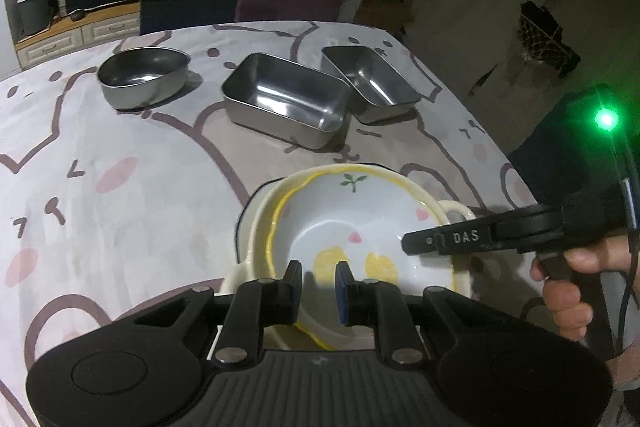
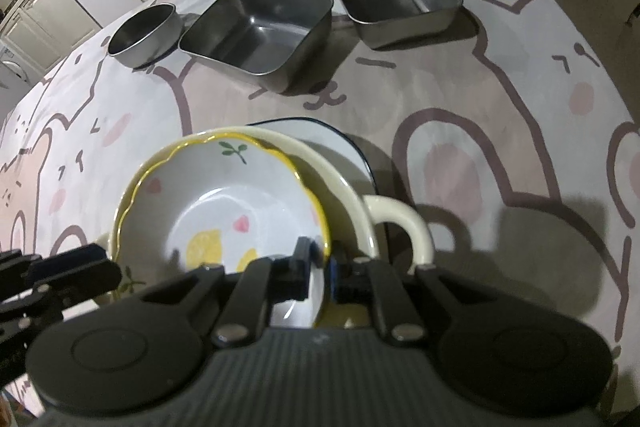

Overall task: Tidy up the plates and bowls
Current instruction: 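Lower the yellow-rimmed plate into the cream bowl with both grippers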

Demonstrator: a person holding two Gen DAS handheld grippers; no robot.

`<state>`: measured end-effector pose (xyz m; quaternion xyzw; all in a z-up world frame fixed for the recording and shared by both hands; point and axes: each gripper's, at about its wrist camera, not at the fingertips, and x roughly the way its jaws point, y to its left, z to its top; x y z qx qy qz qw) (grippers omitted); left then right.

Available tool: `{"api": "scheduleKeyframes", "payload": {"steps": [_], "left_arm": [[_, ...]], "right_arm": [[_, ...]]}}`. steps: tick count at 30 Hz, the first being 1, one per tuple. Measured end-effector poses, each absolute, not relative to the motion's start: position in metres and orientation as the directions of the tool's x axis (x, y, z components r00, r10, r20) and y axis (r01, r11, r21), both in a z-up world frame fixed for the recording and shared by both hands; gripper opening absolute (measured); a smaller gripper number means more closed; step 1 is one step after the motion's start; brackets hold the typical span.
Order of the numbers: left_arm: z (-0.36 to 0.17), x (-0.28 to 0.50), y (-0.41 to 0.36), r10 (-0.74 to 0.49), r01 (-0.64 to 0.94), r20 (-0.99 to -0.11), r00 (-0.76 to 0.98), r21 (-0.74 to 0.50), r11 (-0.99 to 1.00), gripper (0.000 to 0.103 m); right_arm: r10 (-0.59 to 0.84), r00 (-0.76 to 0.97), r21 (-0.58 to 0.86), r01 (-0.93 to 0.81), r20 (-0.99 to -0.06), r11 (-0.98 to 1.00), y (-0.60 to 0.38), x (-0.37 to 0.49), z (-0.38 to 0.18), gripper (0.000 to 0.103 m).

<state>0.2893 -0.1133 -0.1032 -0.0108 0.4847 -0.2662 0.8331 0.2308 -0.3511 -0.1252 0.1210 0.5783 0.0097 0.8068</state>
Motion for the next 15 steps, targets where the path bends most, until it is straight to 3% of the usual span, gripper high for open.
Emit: {"api": "scheduleKeyframes", "payload": {"steps": [15], "left_arm": [[-0.11, 0.29, -0.12, -0.442, 0.441, -0.817, 0.371, -0.264, 0.858, 0.02]], "right_arm": [[0.208, 0.32, 0.277, 0.186, -0.924, 0.943, -0.368, 0.23, -0.124, 0.013]]}}
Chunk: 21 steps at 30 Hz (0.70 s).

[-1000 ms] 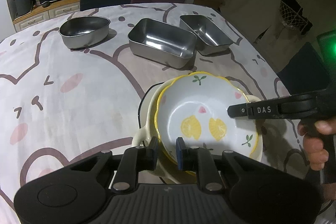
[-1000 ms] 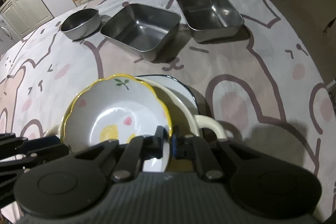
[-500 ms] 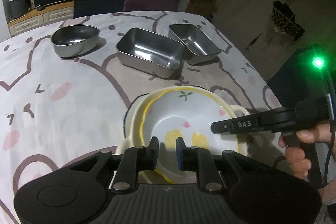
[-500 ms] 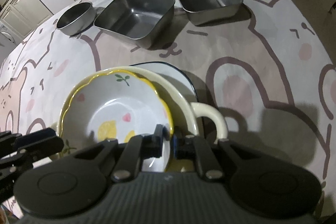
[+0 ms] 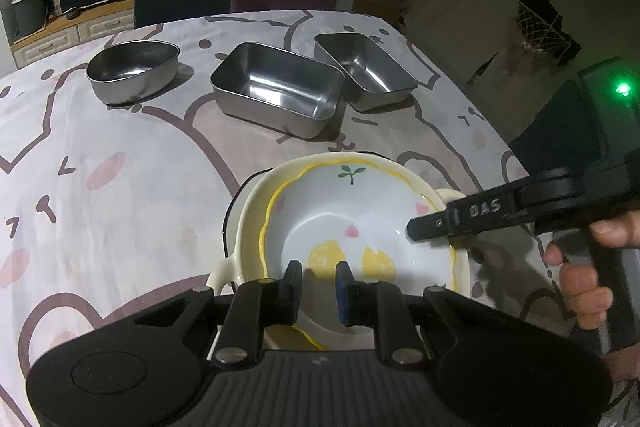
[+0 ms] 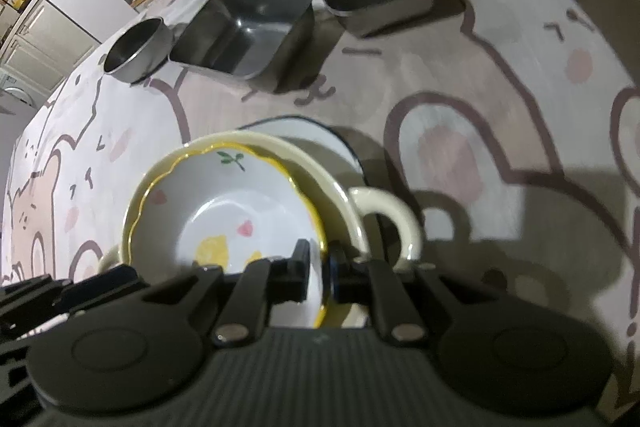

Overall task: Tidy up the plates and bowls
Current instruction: 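Lower the yellow-rimmed plate into the cream bowl with both grippers, then open both grippers to release the yellow-rimmed plate in the bowl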

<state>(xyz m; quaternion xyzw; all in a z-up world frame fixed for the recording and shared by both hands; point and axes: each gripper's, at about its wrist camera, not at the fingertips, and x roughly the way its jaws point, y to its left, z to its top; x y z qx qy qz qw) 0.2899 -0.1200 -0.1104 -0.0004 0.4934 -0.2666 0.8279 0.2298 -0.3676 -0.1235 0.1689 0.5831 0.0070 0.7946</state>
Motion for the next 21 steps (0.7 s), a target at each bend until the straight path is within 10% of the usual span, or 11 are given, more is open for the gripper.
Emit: {"api": "scheduleKeyframes", "payload": {"steps": [21], "left_arm": [[-0.099, 0.281, -0.12, -0.44, 0.445, -0.809, 0.389, -0.253, 0.859, 0.038]], "right_arm": [[0.187, 0.417, 0.255, 0.112, -0.889, 0.96, -0.368, 0.198, -0.081, 0.044]]}}
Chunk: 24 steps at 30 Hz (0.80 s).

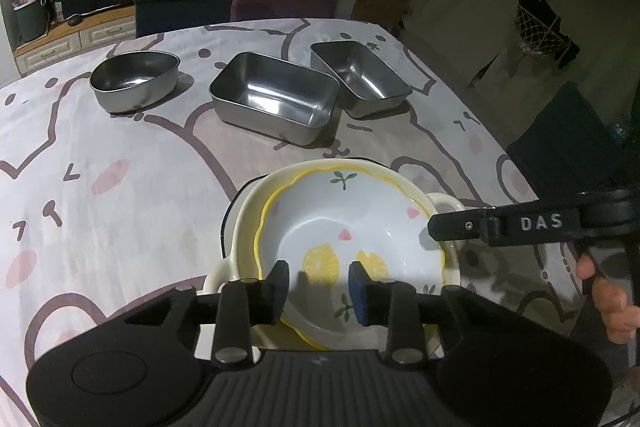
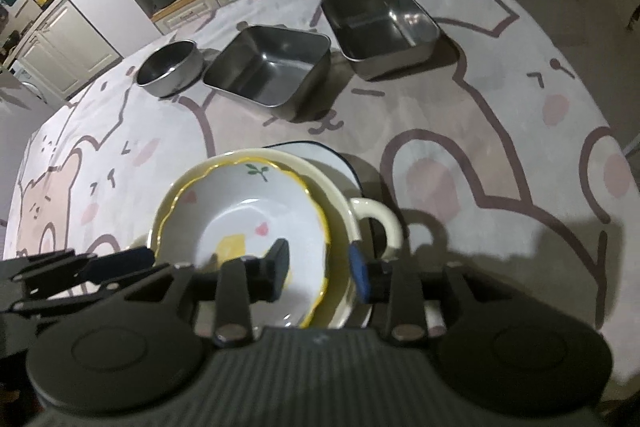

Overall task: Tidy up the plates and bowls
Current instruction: 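Open both grippers to release the yellow-rimmed plate in the bowl, then move both grippers to the larger rectangular steel container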

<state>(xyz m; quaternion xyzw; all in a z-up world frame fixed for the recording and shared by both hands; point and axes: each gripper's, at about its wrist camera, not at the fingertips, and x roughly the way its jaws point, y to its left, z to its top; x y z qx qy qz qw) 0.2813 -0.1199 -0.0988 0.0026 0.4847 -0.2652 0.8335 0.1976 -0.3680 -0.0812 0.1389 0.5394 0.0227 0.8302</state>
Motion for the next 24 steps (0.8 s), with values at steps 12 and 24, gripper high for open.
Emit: {"api": "scheduleKeyframes", "payload": {"steps": [12, 24], "left_arm": [[-0.073, 0.278, -0.108, -0.388, 0.404, -0.765, 0.514, -0.183, 0.896, 0.102], [-0.053, 0.334, -0.084, -0.315, 0.313, -0.673, 0.669, -0.129, 0.941, 0.103]], "right_arm": [[0.142, 0.535, 0.201, 0.054, -0.833, 0.978, -0.362, 0.172, -0.052, 0.102], [0.119, 0.652, 0.243, 0.104, -0.749, 0.964, -0.368, 0.202, -0.035, 0.103]]}}
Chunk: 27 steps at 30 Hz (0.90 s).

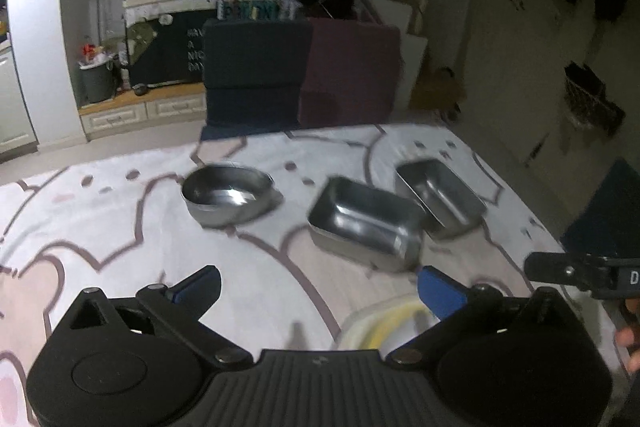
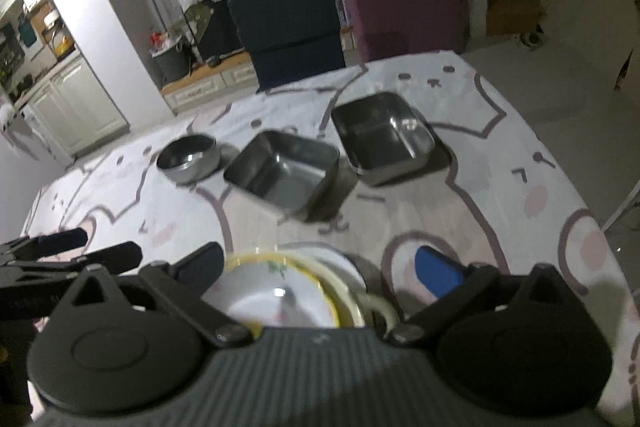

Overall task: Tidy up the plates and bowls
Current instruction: 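Move both grippers to the larger rectangular steel container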

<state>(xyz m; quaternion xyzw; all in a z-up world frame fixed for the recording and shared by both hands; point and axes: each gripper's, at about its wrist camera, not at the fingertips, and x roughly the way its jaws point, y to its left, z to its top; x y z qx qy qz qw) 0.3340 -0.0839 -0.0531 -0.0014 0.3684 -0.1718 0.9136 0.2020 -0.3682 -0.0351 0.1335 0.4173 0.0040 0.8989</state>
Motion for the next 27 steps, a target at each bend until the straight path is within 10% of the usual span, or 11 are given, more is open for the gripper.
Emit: {"api": "scheduleKeyframes", "payload": {"steps": [8, 19, 27], "left_arm": [[-0.055, 0.399, -0.096, -0.301, 0.359, -0.654, 0.694, -0.048, 0.932, 0.103], [-0.107, 0.486, -0.135, -0.356, 0.496, -0.742, 0.568, -0.036, 0.868, 0.071], [-0.143, 0.515, -0.159, -0.344, 0.535, -0.794, 0.502, -0.027, 0.844, 0.054]], "right_arm": [[0.124, 0.697, 0.361, 0.203, -0.706, 0.91, -0.385, 0.255, -0.047, 0.103], [0.164, 0.625, 0.5, 0.409, -0.763, 0.763, -0.404, 0.321, -0.099, 0.102], [0.221, 0.592, 0.544, 0.447, -0.775, 0.71, -0.407, 0.344, -0.129, 0.07]]}}
